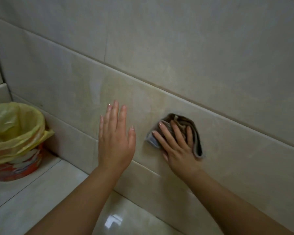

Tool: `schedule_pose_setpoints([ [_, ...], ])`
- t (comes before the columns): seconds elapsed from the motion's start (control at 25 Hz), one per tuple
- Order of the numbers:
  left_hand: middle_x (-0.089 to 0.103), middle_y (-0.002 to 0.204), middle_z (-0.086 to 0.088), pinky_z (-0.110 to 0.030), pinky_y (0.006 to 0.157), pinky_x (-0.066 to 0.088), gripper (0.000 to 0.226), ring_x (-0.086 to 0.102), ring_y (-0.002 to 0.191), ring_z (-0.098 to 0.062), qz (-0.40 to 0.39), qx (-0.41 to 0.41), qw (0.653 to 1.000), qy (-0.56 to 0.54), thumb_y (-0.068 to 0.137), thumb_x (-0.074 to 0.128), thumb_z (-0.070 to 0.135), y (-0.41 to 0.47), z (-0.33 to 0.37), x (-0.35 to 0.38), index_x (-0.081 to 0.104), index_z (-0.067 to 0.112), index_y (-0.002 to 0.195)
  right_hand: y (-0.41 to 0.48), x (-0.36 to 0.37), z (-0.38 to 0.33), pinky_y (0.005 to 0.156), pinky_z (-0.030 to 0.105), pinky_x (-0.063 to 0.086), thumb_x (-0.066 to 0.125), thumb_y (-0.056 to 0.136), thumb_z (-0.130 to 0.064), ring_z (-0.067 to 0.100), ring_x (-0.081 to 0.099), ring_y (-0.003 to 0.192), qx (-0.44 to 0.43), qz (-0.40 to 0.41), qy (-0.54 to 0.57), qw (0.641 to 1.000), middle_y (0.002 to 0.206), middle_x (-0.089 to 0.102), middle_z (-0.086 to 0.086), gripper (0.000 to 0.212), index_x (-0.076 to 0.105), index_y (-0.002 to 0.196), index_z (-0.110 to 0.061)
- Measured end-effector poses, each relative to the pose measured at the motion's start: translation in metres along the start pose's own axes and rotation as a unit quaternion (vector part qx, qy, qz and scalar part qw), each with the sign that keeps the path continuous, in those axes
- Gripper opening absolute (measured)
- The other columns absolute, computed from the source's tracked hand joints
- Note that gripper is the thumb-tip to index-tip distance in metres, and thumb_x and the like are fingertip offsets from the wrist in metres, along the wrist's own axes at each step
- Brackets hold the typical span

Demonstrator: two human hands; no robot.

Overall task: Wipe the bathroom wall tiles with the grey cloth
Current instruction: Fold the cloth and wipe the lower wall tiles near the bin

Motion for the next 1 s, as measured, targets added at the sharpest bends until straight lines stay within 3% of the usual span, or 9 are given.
schedule_pose_setpoints([
  [0.08,0.019,0.163,-0.009,-0.049,0.122,0.015,0.062,0.009,0.152,-0.022,-0.01,-0.001,1.0,0.006,0.096,0.031,0.035,-0.002,-0.012,-0.005,0.023,0.013,0.154,0.0,-0.014,0.017,0.118,0.055,-0.003,0.066,0.085,-0.037,0.029,-0.001,0.15,-0.013,0.005,-0.008,1.0,0.16,0.02,0.001,0.07,0.038,0.148,-0.026],
  [0.28,0.017,0.163,-0.009,-0.045,0.123,0.01,0.062,0.009,0.152,-0.021,0.01,-0.04,0.999,-0.007,0.097,0.034,0.033,0.008,-0.031,-0.017,0.023,0.012,0.154,0.109,-0.034,0.015,0.114,0.063,-0.002,0.05,0.092,-0.04,0.039,0.008,0.147,0.072,0.06,-0.033,0.995,0.161,0.016,0.008,0.065,0.03,0.151,-0.022],
  [0.4,0.015,0.164,-0.008,-0.044,0.123,0.01,0.062,0.007,0.152,-0.021,0.015,-0.052,0.998,-0.012,0.097,0.033,0.035,0.013,-0.037,-0.017,0.021,0.014,0.155,0.099,-0.002,-0.034,0.117,0.058,-0.009,0.057,0.087,-0.035,0.033,-0.007,0.149,-0.01,0.015,-0.001,1.0,0.16,0.021,0.007,0.07,0.032,0.151,-0.021],
  [0.52,0.013,0.164,-0.006,-0.044,0.123,0.01,0.064,0.005,0.152,-0.02,0.017,-0.086,0.996,-0.023,0.096,0.03,0.037,0.014,-0.053,-0.021,0.02,0.015,0.155,0.067,0.0,-0.033,0.119,0.054,-0.004,0.062,0.087,-0.033,0.027,-0.005,0.15,-0.077,0.01,0.021,0.997,0.157,0.028,0.004,0.064,0.042,0.147,-0.022],
  [0.68,0.018,0.163,-0.008,-0.048,0.122,0.014,0.065,0.009,0.152,-0.021,0.045,-0.116,0.992,-0.022,0.094,0.028,0.038,0.019,-0.076,-0.037,0.024,0.013,0.154,0.142,-0.035,-0.007,0.116,0.059,-0.004,0.054,0.09,-0.041,0.035,0.002,0.149,-0.021,0.063,-0.016,0.998,0.161,0.017,0.007,0.068,0.031,0.151,-0.024],
  [0.76,0.018,0.163,-0.007,-0.048,0.122,0.015,0.065,0.009,0.152,-0.02,0.057,-0.128,0.99,-0.02,0.094,0.028,0.038,0.019,-0.086,-0.043,0.025,0.013,0.154,0.184,-0.03,-0.028,0.115,0.061,-0.008,0.054,0.089,-0.041,0.037,0.002,0.147,0.001,0.073,-0.017,0.997,0.162,0.015,0.009,0.07,0.029,0.152,-0.022],
  [0.88,0.017,0.164,-0.005,-0.045,0.123,0.013,0.065,0.007,0.152,-0.018,0.06,-0.13,0.989,-0.021,0.094,0.028,0.039,0.021,-0.091,-0.046,0.023,0.015,0.155,0.188,0.005,-0.087,0.116,0.058,-0.01,0.064,0.085,-0.03,0.037,0.01,0.146,-0.063,0.061,0.015,0.996,0.158,0.028,0.01,0.068,0.04,0.147,-0.017],
  [1.0,0.017,0.164,-0.005,-0.045,0.123,0.013,0.065,0.007,0.152,-0.017,0.054,-0.124,0.99,-0.027,0.095,0.028,0.039,0.023,-0.098,-0.05,0.021,0.017,0.155,0.149,0.029,-0.104,0.118,0.056,-0.009,0.065,0.086,-0.028,0.033,0.002,0.149,-0.135,0.031,0.013,0.99,0.157,0.03,0.008,0.066,0.041,0.147,-0.018],
])
Point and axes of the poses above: each hand's wrist, its own y-axis towards the middle knuckle, its own x-axis out of the palm, z = x × y, the point moved 8 cm from there along y, towards the middle knuckle
